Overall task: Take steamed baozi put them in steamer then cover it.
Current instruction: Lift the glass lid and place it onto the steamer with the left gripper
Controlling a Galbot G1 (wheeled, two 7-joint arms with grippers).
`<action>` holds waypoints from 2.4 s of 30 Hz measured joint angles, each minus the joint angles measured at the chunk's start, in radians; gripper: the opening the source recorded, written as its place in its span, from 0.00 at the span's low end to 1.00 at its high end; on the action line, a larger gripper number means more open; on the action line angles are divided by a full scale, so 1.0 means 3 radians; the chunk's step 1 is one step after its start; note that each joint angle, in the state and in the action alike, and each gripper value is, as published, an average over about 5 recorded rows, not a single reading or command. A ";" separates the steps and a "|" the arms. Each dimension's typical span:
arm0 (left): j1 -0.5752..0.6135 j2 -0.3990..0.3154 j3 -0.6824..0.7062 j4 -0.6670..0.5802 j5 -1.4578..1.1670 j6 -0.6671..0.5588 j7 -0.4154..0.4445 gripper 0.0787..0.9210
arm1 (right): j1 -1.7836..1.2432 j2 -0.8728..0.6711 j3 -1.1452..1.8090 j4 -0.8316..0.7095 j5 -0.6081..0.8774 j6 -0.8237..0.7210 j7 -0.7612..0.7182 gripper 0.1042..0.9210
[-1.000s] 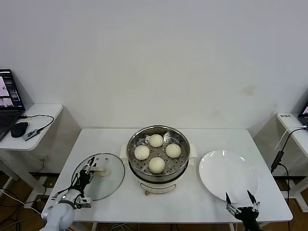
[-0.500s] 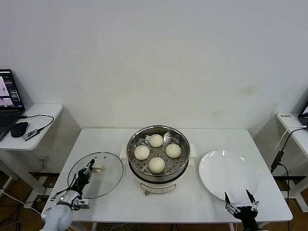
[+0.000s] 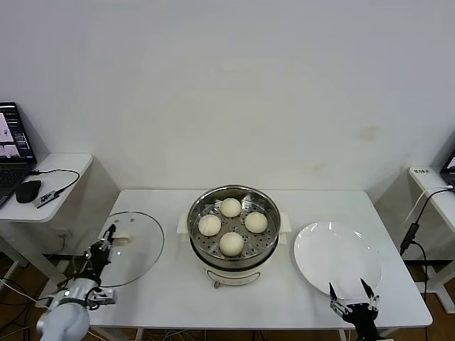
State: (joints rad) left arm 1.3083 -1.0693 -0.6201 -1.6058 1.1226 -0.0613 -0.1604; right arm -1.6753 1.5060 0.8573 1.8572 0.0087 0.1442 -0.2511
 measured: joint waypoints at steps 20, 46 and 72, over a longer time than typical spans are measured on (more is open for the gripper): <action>0.0035 0.0339 0.0343 -0.1368 -0.0444 0.0919 0.0686 0.08 | -0.0048 -0.0024 -0.0106 0.0104 -0.0211 0.0033 0.0074 0.88; -0.1021 -0.0636 0.1886 -0.1227 0.0644 0.1651 0.1401 0.08 | 0.0056 0.0009 -0.0189 -0.0042 -0.0723 0.0046 0.0202 0.88; -0.1178 -0.1180 0.2165 -0.0651 0.1091 0.1600 0.1466 0.08 | 0.0055 0.0043 -0.0233 -0.0071 -0.0758 0.0080 0.0202 0.88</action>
State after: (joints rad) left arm 0.9548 -1.4232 0.0293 -1.8011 1.4500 0.4187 0.2793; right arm -1.6588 1.5188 0.7875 1.8359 -0.2186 0.1683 -0.1904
